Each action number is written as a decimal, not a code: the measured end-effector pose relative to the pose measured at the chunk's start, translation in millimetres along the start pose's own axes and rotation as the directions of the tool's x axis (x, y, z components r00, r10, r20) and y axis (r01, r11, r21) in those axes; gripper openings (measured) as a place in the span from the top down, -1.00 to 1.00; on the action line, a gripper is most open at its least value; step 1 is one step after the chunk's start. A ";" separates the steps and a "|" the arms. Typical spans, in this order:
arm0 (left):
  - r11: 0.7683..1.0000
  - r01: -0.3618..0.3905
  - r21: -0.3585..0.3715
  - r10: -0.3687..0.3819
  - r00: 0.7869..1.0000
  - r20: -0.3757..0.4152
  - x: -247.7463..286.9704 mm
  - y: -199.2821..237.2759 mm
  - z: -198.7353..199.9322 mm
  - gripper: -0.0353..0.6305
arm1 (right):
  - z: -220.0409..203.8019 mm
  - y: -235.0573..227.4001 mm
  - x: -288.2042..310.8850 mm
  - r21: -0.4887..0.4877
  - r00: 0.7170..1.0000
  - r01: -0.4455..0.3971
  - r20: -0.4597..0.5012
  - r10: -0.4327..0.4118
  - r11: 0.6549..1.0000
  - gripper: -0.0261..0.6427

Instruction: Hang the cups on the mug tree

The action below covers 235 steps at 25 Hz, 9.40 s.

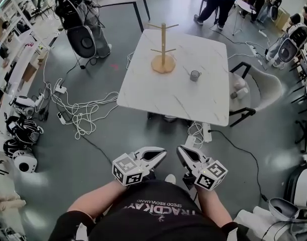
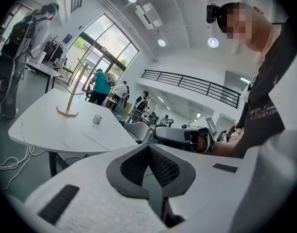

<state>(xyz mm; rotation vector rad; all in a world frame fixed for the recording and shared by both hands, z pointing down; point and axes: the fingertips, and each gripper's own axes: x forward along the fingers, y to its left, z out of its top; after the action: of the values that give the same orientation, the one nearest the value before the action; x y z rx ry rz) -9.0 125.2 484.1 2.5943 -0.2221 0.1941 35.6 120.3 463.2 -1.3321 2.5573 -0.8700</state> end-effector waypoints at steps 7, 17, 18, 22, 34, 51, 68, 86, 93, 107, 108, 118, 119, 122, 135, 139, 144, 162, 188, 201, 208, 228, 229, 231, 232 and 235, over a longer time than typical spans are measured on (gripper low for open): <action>0.999 0.031 0.010 -0.031 0.999 0.006 -17.1 43.2 23.2 0.90 | 15.0 -6.5 44.5 -0.018 0.999 0.048 0.024 -0.047 0.999 0.89; 0.997 0.072 0.016 -0.073 0.997 0.018 -40.9 73.9 38.6 0.90 | 29.5 -3.2 87.5 -0.038 0.994 0.098 0.060 -0.095 0.995 0.89; 0.997 0.074 0.018 -0.075 0.997 0.023 -42.4 73.9 40.4 0.90 | 31.3 -2.4 88.1 -0.046 0.994 0.099 0.058 -0.096 0.994 0.89; 0.997 0.069 0.034 -0.070 0.996 0.049 -47.3 77.5 51.3 0.90 | 42.2 -9.0 88.0 -0.082 0.992 0.119 0.057 -0.114 0.990 0.89; 0.999 -0.026 0.023 0.023 0.994 0.103 -20.5 105.8 78.9 0.90 | 93.9 -69.9 89.3 -0.118 0.991 0.119 0.081 -0.110 0.986 0.89; 0.998 -0.056 -0.012 0.057 0.996 0.073 95.7 132.2 104.2 0.90 | 149.1 -224.2 76.2 -0.184 0.986 0.158 -0.028 -0.166 0.970 0.89; 0.984 -0.156 -0.084 0.160 0.986 0.040 168.4 183.2 118.6 0.90 | 167.4 -372.4 107.0 -0.283 0.962 0.126 -0.201 -0.187 0.951 0.89; 0.954 -0.262 -0.146 0.270 0.962 0.039 185.7 202.8 112.6 0.90 | 133.0 -468.3 145.1 -0.555 0.813 -0.176 -0.548 -0.198 0.813 0.66; 0.937 -0.301 -0.176 0.311 0.950 0.031 174.2 208.7 104.0 0.90 | 108.4 -494.5 155.4 -0.632 0.662 -0.397 -0.699 -0.269 0.665 0.59; 0.913 -0.347 -0.213 0.361 0.932 0.031 168.8 216.6 98.4 0.90 | 84.2 -505.7 176.2 -0.584 0.497 -0.669 -0.811 -0.307 0.459 0.59; 0.913 -0.348 -0.215 0.362 0.932 0.030 168.8 217.0 98.3 0.90 | 84.0 -505.5 176.4 -0.577 0.492 -0.675 -0.816 -0.302 0.459 0.59; 0.911 -0.345 -0.225 0.362 0.932 0.036 171.1 220.7 99.1 0.90 | 83.0 -493.2 169.6 -0.542 0.492 -0.677 -0.837 -0.241 0.498 0.78; 0.912 -0.343 -0.225 0.360 0.932 0.036 171.7 220.9 99.2 0.90 | 83.5 -490.3 169.6 -0.542 0.503 -0.667 -0.834 -0.228 0.511 0.79; 0.914 -0.336 -0.226 0.353 0.935 0.038 173.8 220.5 100.0 0.90 | 84.3 -483.3 169.7 -0.538 0.535 -0.631 -0.824 -0.189 0.558 0.79; 0.911 -0.341 -0.232 0.360 0.932 0.042 168.2 218.0 95.0 0.90 | 84.5 -471.8 172.5 -0.543 0.681 -0.426 -0.719 -0.138 0.723 0.80; 0.911 -0.342 -0.232 0.361 0.931 0.047 167.1 215.1 95.0 0.90 | 95.5 -467.2 178.2 -0.557 0.749 -0.323 -0.644 -0.153 0.765 0.80; 0.912 -0.345 -0.224 0.365 0.929 0.056 166.5 211.7 96.0 0.90 | 113.5 -464.4 187.8 -0.620 0.794 -0.191 -0.553 -0.251 0.761 0.80; 0.920 -0.348 -0.178 0.369 0.924 0.102 133.4 204.9 105.1 0.90 | 157.6 -430.2 233.3 -0.780 0.800 0.002 -0.374 -0.469 0.626 0.80; 0.955 -0.255 -0.154 0.277 0.949 0.149 23.3 231.3 124.8 0.90 | 195.7 -416.7 281.0 -0.962 0.494 -0.172 -0.271 -0.826 0.212 0.80; 0.958 -0.239 -0.158 0.267 0.946 0.184 -16.5 235.1 113.6 0.90 | 192.3 -390.1 305.0 -0.908 0.392 -0.418 -0.185 -0.901 0.005 0.80; 0.957 -0.240 -0.159 0.269 0.944 0.189 -28.4 232.2 110.1 0.90 | 187.3 -382.3 307.4 -0.859 0.354 -0.508 -0.140 -0.925 -0.064 0.80; 0.954 -0.254 -0.162 0.282 0.942 0.183 -53.5 233.9 101.0 0.90 | 171.1 -376.7 323.1 -0.727 0.243 -0.672 -0.038 -0.969 -0.140 0.80; 0.953 -0.255 -0.162 0.283 0.941 0.183 -55.1 233.7 101.0 0.90 | 170.3 -375.8 323.2 -0.728 0.239 -0.672 -0.041 -0.970 -0.135 0.80; 0.953 -0.257 -0.161 0.285 0.941 0.183 -60.3 234.1 99.9 0.90 | 167.8 -373.3 324.6 -0.731 0.231 -0.671 -0.046 -0.972 -0.125 0.80; 0.953 -0.258 -0.160 0.285 0.941 0.182 -63.6 234.6 99.0 0.90 | 166.1 -371.5 326.0 -0.734 0.230 -0.668 -0.050 -0.972 -0.120 0.80; 0.953 -0.259 -0.158 0.285 0.941 0.180 -71.2 235.9 96.3 0.90 | 161.1 -367.1 328.6 -0.743 0.228 -0.661 -0.065 -0.972 -0.106 0.80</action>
<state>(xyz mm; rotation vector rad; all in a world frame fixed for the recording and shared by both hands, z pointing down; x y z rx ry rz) -115.4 -116.1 505.0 2.4414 -0.6481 0.0125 157.2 -370.3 578.0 -2.1547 4.1135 2.2426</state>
